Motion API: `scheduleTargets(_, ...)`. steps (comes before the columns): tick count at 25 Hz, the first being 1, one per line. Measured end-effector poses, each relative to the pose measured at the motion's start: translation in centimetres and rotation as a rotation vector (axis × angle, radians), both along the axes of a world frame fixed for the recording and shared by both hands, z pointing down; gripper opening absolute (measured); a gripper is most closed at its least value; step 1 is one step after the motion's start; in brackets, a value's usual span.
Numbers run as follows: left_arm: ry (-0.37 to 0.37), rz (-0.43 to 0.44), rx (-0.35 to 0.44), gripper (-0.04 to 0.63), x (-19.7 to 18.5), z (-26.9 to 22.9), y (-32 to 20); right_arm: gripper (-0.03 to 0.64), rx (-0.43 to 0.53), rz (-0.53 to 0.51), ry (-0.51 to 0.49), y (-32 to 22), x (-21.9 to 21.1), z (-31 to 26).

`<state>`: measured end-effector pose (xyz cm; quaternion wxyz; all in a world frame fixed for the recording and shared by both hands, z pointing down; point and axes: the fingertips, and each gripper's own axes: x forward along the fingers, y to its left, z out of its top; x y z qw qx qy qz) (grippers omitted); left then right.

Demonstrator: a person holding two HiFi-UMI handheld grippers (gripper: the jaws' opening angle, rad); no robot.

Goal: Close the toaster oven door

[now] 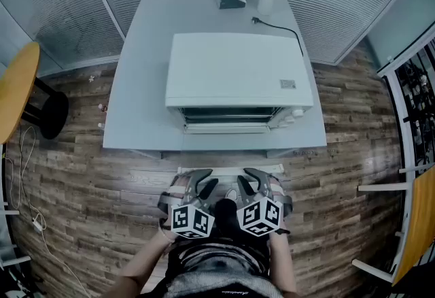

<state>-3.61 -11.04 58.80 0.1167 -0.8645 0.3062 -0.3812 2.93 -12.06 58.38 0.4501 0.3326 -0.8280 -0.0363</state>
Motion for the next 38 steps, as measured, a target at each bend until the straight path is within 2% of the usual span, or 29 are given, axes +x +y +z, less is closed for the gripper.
scheduleTargets(1, 0.000, -0.005, 0.017, 0.165, -0.3, -0.6, 0.0, 0.097, 0.004, 0.001, -0.006, -0.2, 0.0, -0.3)
scheduleTargets(2, -0.006, -0.003, 0.032, 0.173, -0.5, -1.0, 0.0, 0.097, 0.008, 0.002, -0.011, -0.4, 0.0, -0.6)
scheduleTargets(6, -0.044, 0.050, 0.035, 0.173, -0.5, -1.6, 1.1, 0.097, 0.024, 0.000, -0.028, -1.2, -0.1, -1.6)
scheduleTargets(8, -0.101, 0.087, 0.039, 0.173, -0.4, -1.0, 1.3, 0.097, 0.035, -0.002, -0.036, -1.6, -0.1, -2.1)
scheduleTargets(11, -0.228, 0.131, 0.077, 0.173, -0.3, 0.1, 0.7, 0.097, 0.051, -0.007, -0.045, -2.3, -0.1, -2.8)
scheduleTargets(13, -0.275, 0.141, 0.097, 0.162, -0.4, 0.3, 0.1, 0.098, 0.066, -0.008, -0.050, -2.8, -0.2, -3.4)
scheduleTargets(14, -0.277, 0.136, 0.102, 0.121, -0.4, 0.1, -0.3, 0.098, 0.073, -0.010, -0.052, -3.1, -0.2, -3.6)
scheduleTargets(16, -0.259, 0.124, 0.105, 0.091, -0.4, -0.5, -0.9, 0.097, 0.084, -0.015, -0.053, -3.6, -0.3, -4.1)
scheduleTargets(25, -0.227, 0.115, 0.074, 0.091, -0.5, -1.6, -2.0, 0.098, 0.108, -0.031, -0.075, -4.4, -0.3, -5.5)
scheduleTargets(30, -0.213, 0.095, 0.083, 0.091, -0.6, -2.6, -3.1, 0.101, 0.072, -0.093, -0.085, -3.5, -0.1, -6.4)
scheduleTargets(35, -0.179, 0.074, 0.089, 0.094, -0.8, -3.8, -4.4, 0.118, 0.019, -0.155, 0.003, -3.1, 0.6, -5.3)
scheduleTargets(38, -0.169, 0.066, 0.092, 0.095, -0.9, -4.3, -4.9, 0.121, 0.028, -0.162, 0.021, -3.6, 0.7, -5.1)
